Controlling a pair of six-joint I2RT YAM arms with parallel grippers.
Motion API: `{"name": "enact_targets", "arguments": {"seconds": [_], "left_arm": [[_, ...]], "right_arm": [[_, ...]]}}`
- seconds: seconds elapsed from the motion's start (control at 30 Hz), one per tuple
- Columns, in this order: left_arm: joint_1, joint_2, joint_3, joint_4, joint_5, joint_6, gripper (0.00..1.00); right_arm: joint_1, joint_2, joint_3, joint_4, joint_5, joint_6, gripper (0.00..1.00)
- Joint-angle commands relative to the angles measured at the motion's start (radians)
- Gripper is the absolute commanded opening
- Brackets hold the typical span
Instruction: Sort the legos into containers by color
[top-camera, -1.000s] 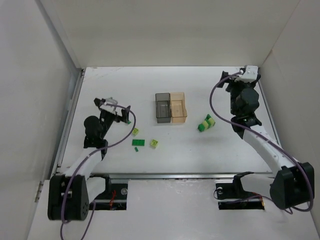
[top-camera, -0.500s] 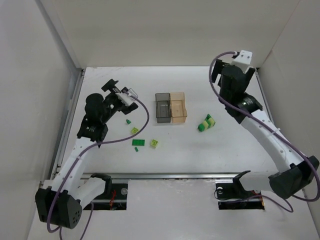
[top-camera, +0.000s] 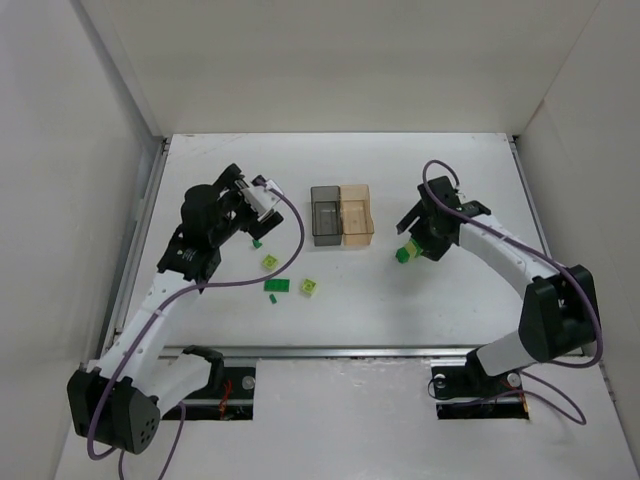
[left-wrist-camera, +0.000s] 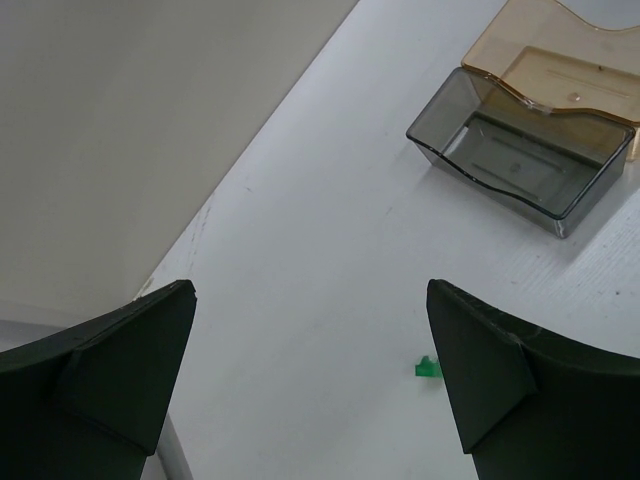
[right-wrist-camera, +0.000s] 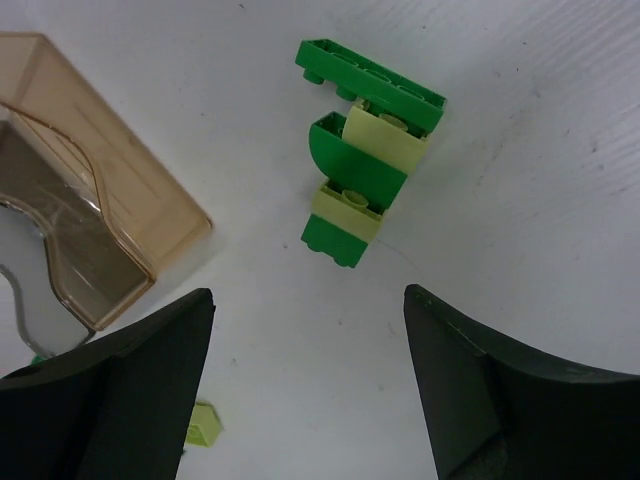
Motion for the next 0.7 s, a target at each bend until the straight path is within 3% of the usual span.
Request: {"name": "enact_targets", "arguments": {"seconds": [0.0, 0.2, 0.5, 0.67], "left_arm": [[-0.012, -0.041, -0.012, 0.035, -0.002, -0.028, 1.00], [-0.012, -0.072, -0.055, 0.035, -0.002, -0.068, 1.00], [-0.012, -0.081, -0.055, 0.024, 0.030, -0.082, 1.00], [-0.012, -0.121, -0.075, 0.085, 0.070, -0.201, 1.00]], "right_arm": [[-0.041, 0.000, 0.020, 0.012, -0.103, 0.138, 0.82], [-0.074, 0.034, -0.029, 0.039, -0.068, 0.223, 0.79], [-0.083, 0.194, 0.018, 0.050, -0.057, 0.192, 0.78], [-0.083, 0.253, 0.057, 0.039, -0.008, 0.172, 0.67]]}}
